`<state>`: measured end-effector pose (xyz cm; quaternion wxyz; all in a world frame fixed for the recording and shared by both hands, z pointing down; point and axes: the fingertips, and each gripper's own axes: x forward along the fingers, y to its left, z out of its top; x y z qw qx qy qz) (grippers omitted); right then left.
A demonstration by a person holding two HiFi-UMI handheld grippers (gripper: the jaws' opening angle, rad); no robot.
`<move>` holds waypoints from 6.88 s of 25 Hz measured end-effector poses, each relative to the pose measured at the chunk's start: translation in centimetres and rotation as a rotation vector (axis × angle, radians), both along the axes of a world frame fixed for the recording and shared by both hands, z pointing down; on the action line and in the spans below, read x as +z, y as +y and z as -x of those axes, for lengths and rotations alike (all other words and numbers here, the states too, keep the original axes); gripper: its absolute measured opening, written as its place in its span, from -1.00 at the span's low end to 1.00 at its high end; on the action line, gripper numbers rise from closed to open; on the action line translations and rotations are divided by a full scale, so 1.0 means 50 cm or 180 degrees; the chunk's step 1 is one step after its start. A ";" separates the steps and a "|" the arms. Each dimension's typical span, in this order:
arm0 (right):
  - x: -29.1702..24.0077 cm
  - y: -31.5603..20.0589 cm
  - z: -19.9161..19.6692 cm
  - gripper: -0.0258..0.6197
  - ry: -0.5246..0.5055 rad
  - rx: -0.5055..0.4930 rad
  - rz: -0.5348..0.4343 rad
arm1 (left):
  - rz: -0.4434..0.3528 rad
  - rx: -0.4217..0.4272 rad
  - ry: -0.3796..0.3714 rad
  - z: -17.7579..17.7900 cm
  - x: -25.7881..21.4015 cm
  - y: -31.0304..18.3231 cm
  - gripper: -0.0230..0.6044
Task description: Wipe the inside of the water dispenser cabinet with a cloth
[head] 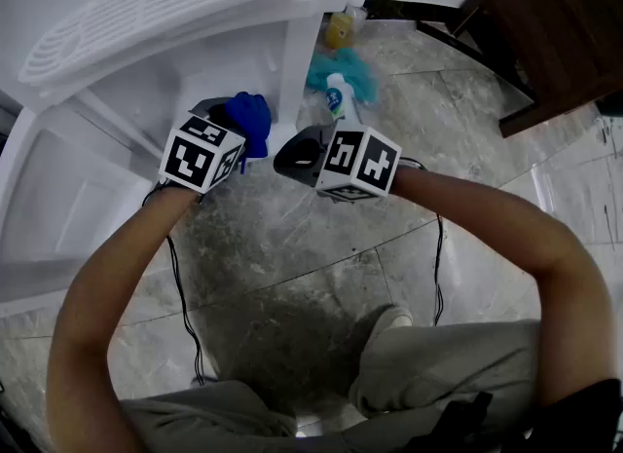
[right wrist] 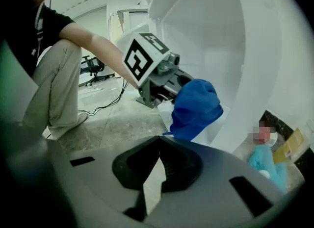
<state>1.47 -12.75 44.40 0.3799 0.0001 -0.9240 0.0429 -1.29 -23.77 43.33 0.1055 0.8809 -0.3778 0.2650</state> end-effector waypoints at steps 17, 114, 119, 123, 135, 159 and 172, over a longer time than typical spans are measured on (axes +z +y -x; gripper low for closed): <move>0.042 0.000 -0.064 -0.92 -0.0151 0.0200 0.0279 | -0.0105 -0.0201 -0.0929 0.029 0.070 -0.216 -0.75; 0.016 0.070 -0.004 -0.92 0.0085 -0.0452 0.0094 | -0.2014 -0.1669 0.2019 0.084 -0.409 -0.246 -0.75; 0.030 0.072 -0.033 -0.92 0.0178 -0.0405 0.0109 | -0.1983 -0.1684 0.2009 0.083 -0.410 -0.250 -0.75; 0.029 0.071 -0.022 -0.92 0.0176 -0.0437 0.0095 | -0.1931 -0.1641 0.2066 0.071 -0.397 -0.227 -0.75; 0.027 0.051 -0.028 -0.92 0.0163 -0.0356 0.0091 | -0.1826 -0.1676 0.2085 0.082 -0.397 -0.257 -0.75; -0.064 0.018 0.093 -0.92 0.0117 -0.0400 -0.0343 | -0.0070 0.0295 0.0595 0.118 -0.178 0.201 -0.75; -0.222 0.007 0.222 0.09 -0.0838 0.0322 0.0509 | -0.0118 0.0042 0.0024 0.195 -0.113 0.210 -0.75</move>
